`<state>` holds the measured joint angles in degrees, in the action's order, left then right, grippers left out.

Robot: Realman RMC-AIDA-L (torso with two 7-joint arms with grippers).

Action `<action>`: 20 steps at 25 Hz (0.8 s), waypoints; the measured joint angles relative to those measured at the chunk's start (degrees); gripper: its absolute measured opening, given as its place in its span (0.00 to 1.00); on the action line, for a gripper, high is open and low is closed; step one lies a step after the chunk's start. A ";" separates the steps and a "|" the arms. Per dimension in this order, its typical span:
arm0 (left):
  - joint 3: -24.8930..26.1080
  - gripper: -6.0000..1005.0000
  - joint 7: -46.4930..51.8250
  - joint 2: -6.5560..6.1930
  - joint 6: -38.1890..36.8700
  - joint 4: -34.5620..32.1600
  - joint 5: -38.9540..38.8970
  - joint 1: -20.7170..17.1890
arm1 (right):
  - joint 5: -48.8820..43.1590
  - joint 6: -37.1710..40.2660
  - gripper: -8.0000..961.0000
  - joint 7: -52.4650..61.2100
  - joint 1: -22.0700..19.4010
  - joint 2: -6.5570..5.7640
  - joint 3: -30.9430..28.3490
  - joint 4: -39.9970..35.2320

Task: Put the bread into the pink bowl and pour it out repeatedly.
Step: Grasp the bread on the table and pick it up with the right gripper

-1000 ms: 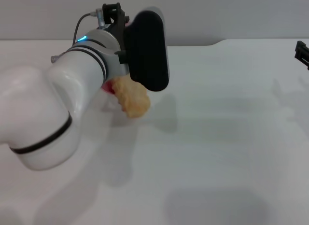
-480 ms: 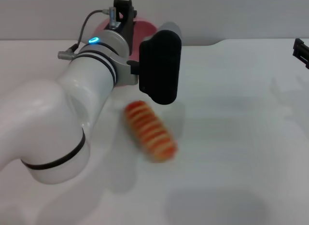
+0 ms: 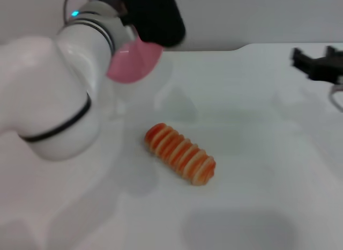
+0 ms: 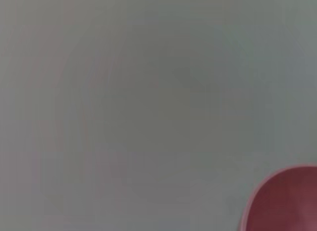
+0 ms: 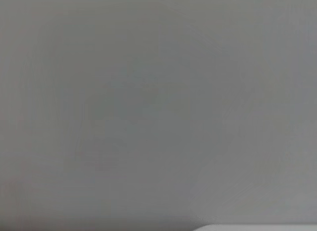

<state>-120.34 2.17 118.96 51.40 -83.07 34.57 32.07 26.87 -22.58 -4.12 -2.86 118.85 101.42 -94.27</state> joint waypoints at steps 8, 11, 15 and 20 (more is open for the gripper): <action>10.51 0.07 4.76 -0.46 10.80 -2.42 -12.38 0.88 | 11.06 -4.22 0.76 0.30 11.46 -0.10 8.92 7.92; 12.21 0.07 4.89 -0.59 11.61 -3.27 -14.39 0.50 | 15.72 -4.75 0.76 0.32 17.43 -0.08 11.73 15.26; 12.47 0.08 4.95 -0.55 11.51 -3.46 -14.71 0.38 | 19.97 -4.15 0.76 0.09 22.59 0.10 15.24 22.48; 12.26 0.08 4.96 -0.49 11.26 -3.11 -14.87 0.94 | 21.20 -3.86 0.76 0.26 23.84 0.18 16.59 24.21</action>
<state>-108.08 7.14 118.47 62.66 -86.18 19.70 33.01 48.07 -26.44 -3.86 20.97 119.03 118.00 -70.06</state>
